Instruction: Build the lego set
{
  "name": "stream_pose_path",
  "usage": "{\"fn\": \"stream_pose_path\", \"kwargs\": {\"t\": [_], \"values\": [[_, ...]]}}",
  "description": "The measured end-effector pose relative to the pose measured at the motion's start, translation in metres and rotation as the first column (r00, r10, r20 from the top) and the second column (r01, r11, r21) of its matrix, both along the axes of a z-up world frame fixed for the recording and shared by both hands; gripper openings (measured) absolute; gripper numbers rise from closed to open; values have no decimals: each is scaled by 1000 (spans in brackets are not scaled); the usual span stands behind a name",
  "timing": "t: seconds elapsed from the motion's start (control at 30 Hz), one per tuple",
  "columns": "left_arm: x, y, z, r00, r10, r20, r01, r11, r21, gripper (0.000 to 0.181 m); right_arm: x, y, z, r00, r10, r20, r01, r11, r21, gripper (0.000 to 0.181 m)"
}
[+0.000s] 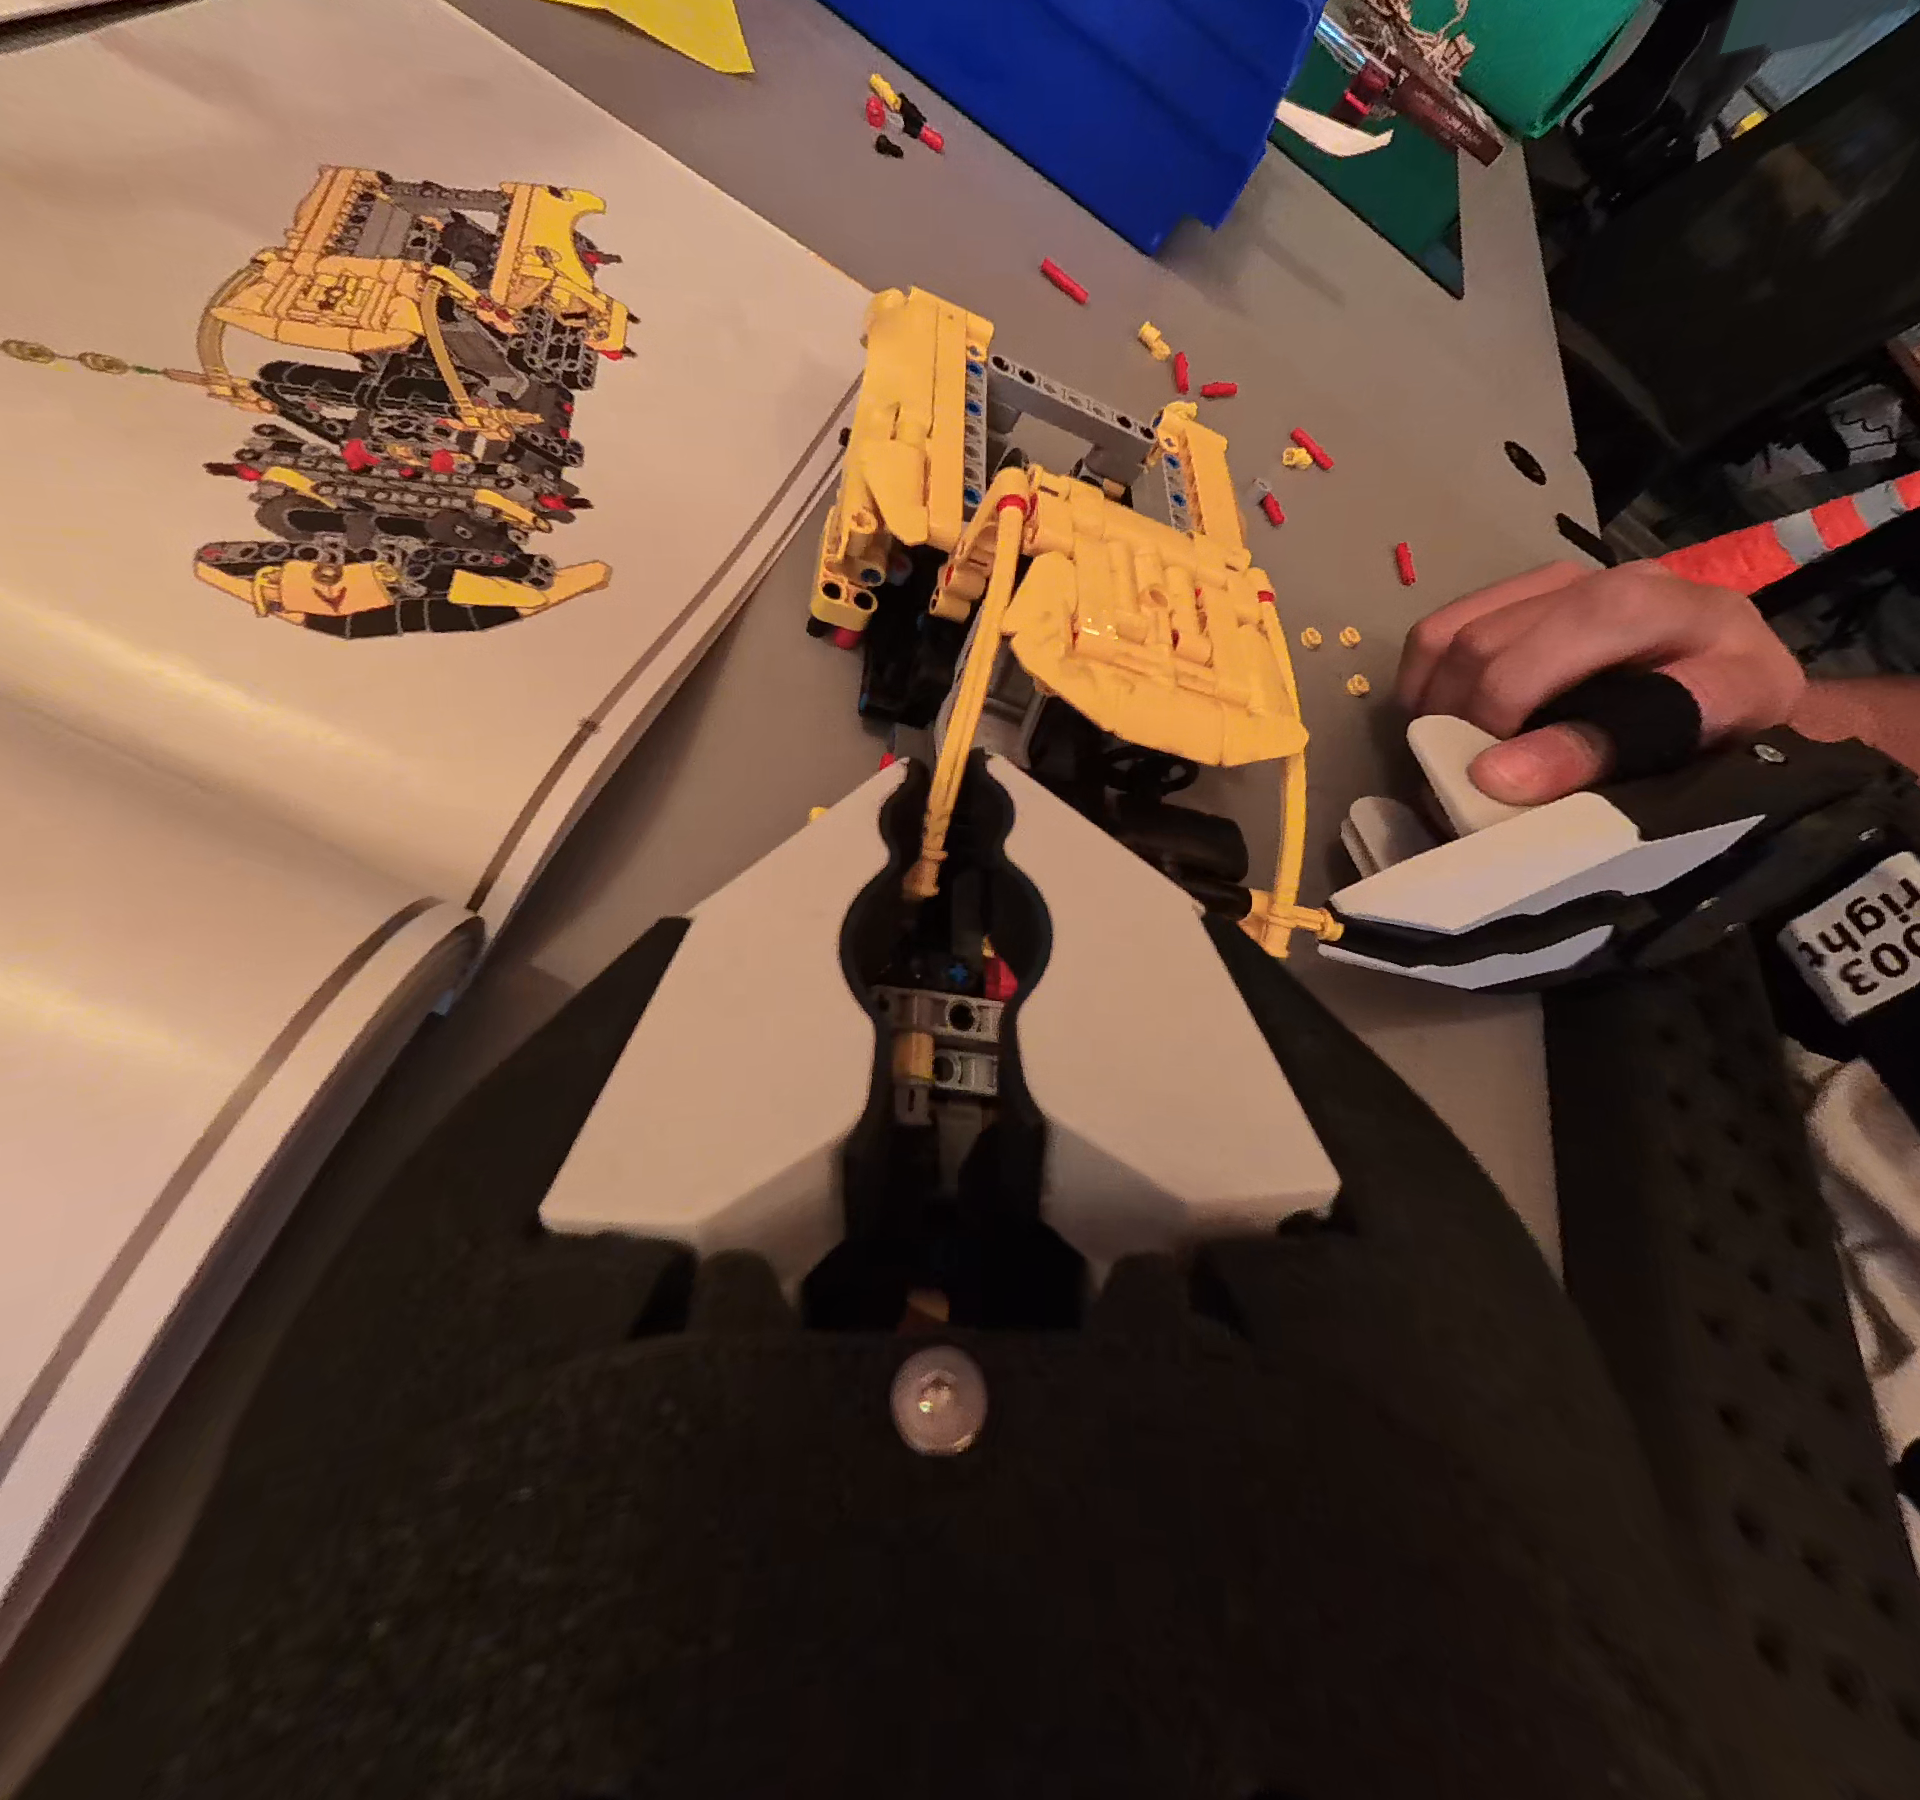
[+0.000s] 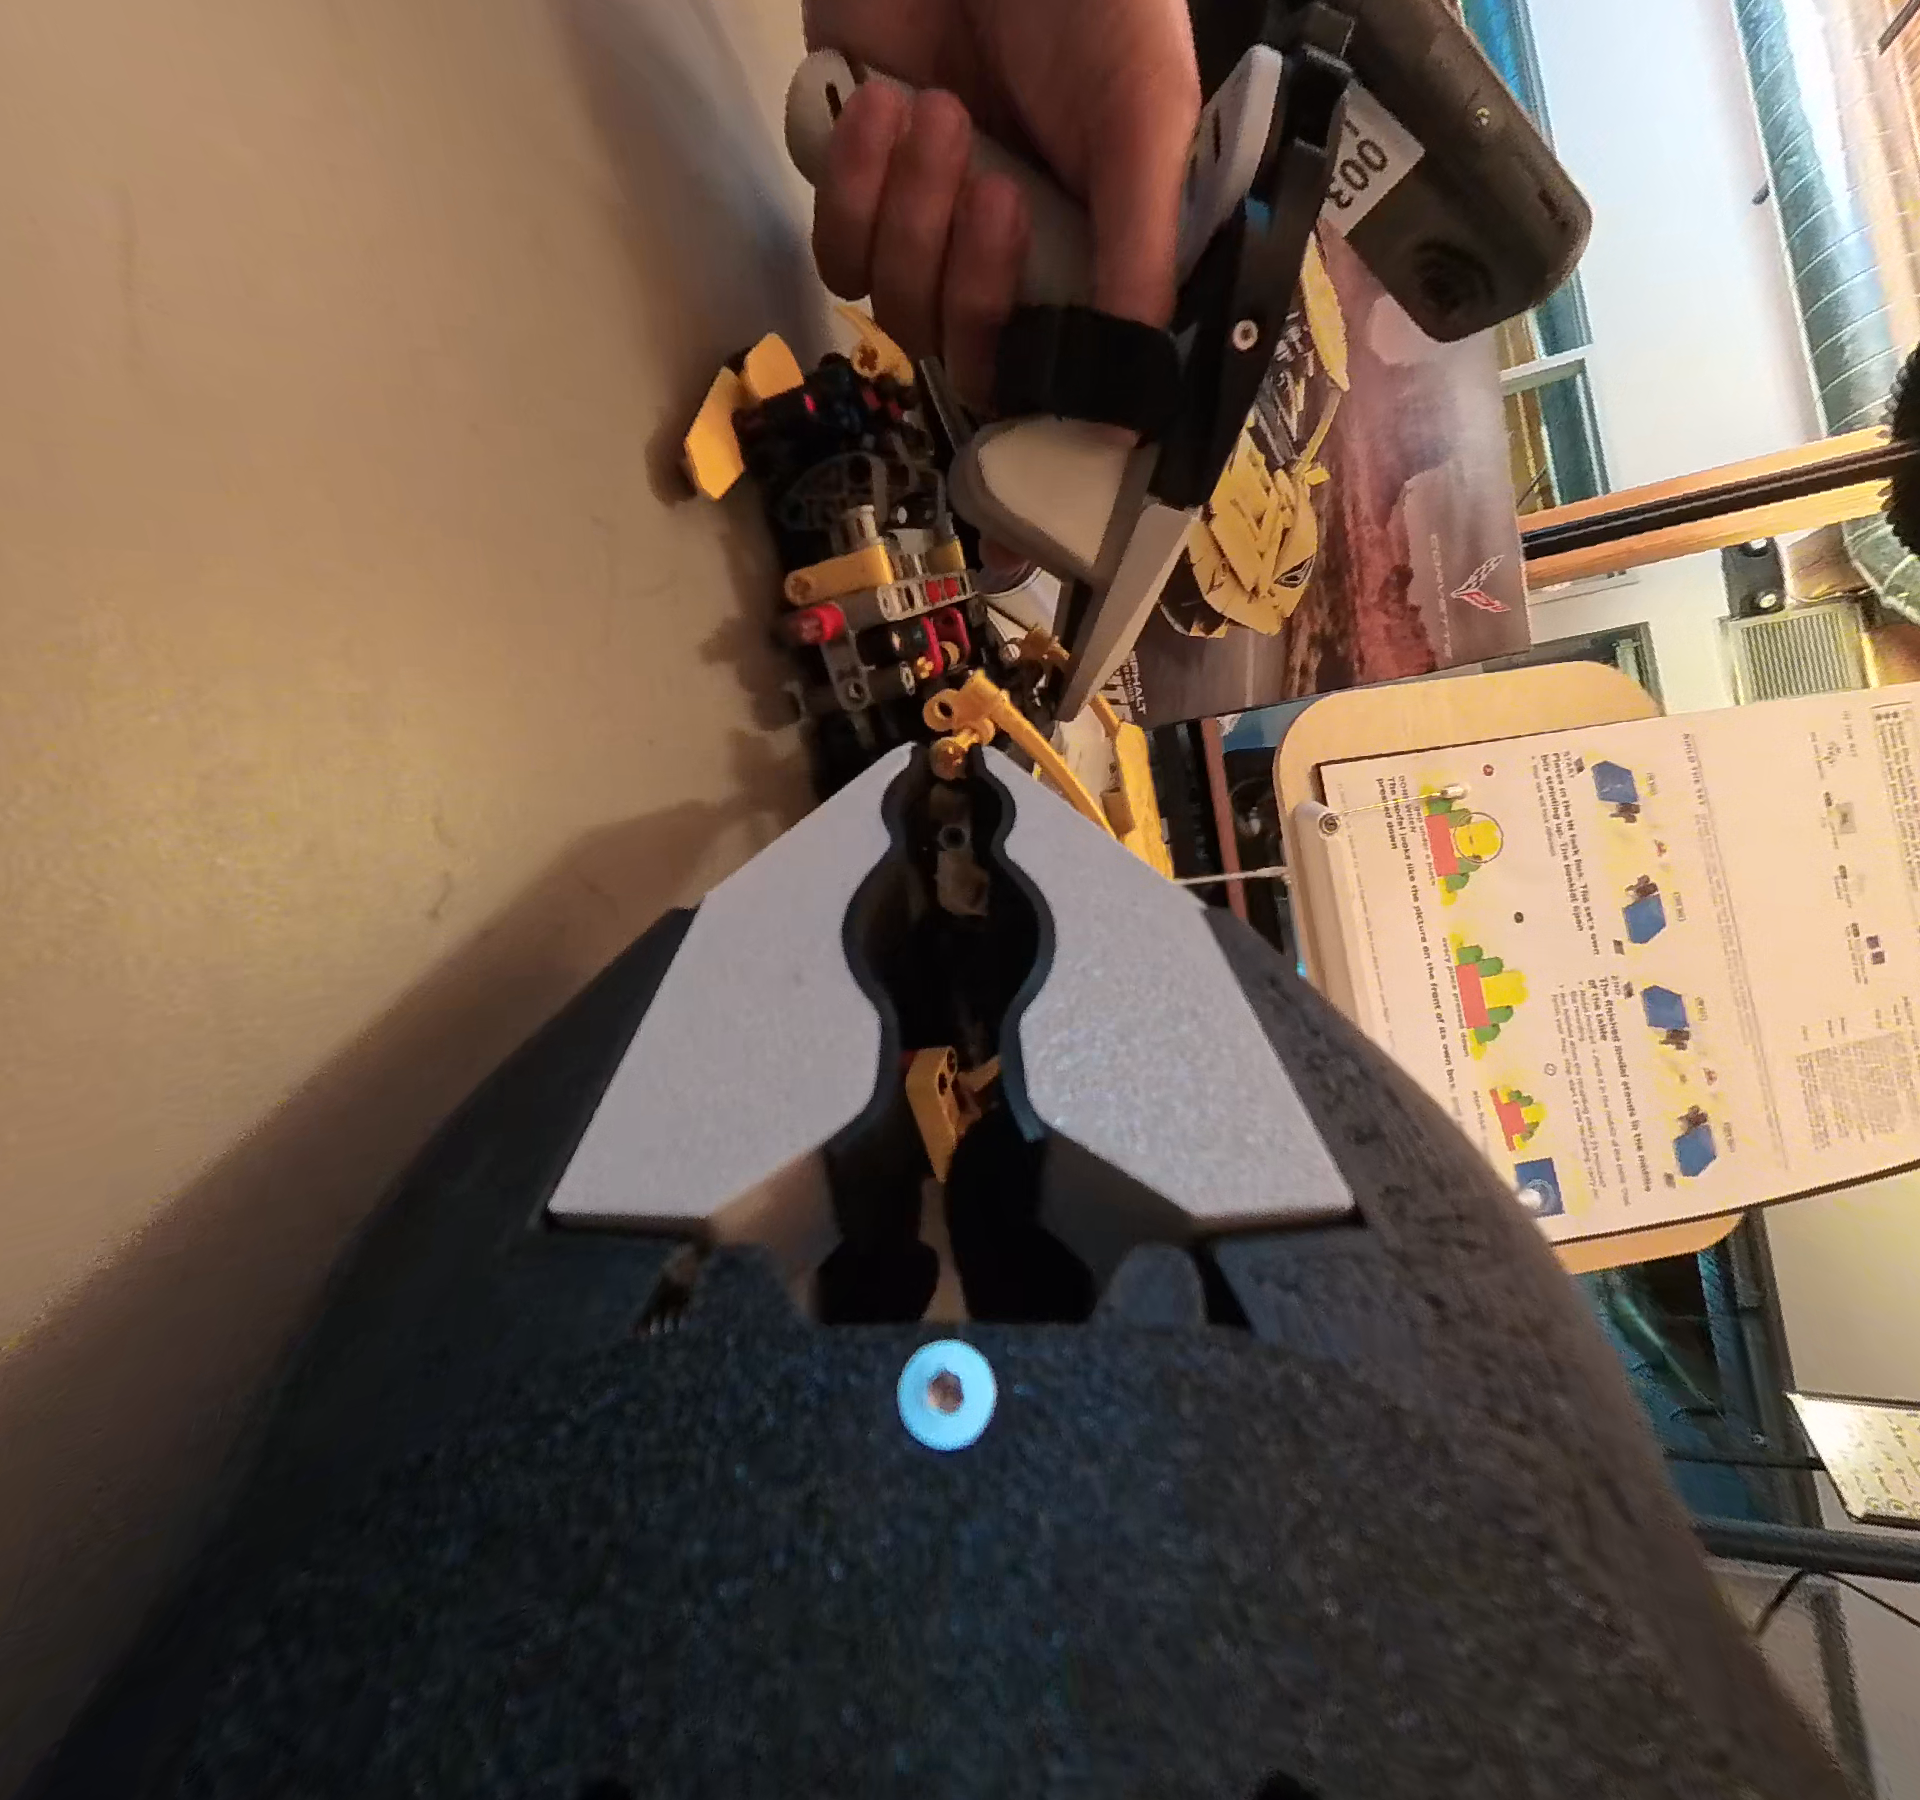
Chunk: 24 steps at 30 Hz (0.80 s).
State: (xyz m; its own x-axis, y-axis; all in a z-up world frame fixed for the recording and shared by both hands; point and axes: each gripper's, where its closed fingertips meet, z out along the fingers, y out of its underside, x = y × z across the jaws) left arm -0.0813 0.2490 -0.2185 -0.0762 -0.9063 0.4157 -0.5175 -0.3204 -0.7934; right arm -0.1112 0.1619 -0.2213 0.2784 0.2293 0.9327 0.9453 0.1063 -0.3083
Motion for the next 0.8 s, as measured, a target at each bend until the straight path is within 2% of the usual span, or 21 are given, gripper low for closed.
{"fn": "stream_pose_path", "kwargs": {"t": [0.33, 0.53, 0.63, 0.73, 0.8], "values": [[-1, 1, 0, 1000, 8, 23, -7, 1000, -27, 7, 0, 1, -1, 999, 35, 7, -35, 999, 23, 5], [-1, 1, 0, 1000, 6, 29, -5, 998, -55, 7, 0, 2, -1, 997, 47, -65, -47, 999, -1, 6], [-2, 2, 0, 1000, 6, 30, -4, 998, -65, 6, 1, 3, -1, 999, 45, -9, -44, 999, 26, 5], [-4, 2, 0, 1000, -2, 28, 4, 998, -70, 6, 3, 3, 0, 982, 73, 174, -91, 991, 99, 5], [-5, 2, 0, 1000, -7, 28, 9, 997, -74, 6, 3, 3, 0, 969, 106, 222, -132, 986, 106, 5]]}}
